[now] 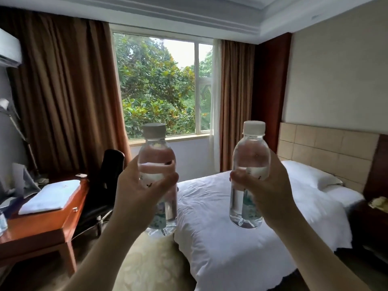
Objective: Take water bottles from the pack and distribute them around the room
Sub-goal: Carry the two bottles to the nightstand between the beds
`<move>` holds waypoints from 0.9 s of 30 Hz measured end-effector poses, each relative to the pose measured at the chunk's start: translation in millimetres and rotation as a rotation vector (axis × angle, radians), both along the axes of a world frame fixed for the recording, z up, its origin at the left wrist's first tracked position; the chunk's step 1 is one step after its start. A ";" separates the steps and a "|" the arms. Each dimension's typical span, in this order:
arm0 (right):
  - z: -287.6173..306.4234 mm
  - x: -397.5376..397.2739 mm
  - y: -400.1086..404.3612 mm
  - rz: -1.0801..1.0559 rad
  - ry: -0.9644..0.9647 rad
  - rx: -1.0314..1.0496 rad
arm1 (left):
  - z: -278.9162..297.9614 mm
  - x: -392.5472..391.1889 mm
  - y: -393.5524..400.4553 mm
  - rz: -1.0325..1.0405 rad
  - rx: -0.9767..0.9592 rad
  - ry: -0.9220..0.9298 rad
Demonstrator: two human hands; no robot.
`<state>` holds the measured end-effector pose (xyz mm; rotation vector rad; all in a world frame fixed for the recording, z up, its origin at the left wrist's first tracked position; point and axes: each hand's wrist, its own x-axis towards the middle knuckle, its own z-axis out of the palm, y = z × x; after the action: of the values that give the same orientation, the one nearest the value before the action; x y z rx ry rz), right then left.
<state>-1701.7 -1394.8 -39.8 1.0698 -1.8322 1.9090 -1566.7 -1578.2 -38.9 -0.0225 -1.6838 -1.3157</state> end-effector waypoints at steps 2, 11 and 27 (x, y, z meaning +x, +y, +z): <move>-3.6 -30.5 -21.3 -0.076 -0.017 -0.009 | -1.6 -44.2 -30.0 -0.060 -0.015 0.002; -3.3 -145.1 -25.0 -0.489 -0.116 -0.020 | 9.0 -253.5 -60.4 -0.533 -0.062 -0.028; -34.1 -350.9 165.0 -0.928 -0.114 -0.096 | -17.2 -561.4 132.1 -1.001 -0.007 -0.082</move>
<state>-2052.6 -1229.8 -73.9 0.0098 -1.7897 1.4531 -2128.1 -1446.1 -56.0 -0.9264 -1.8000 -2.0321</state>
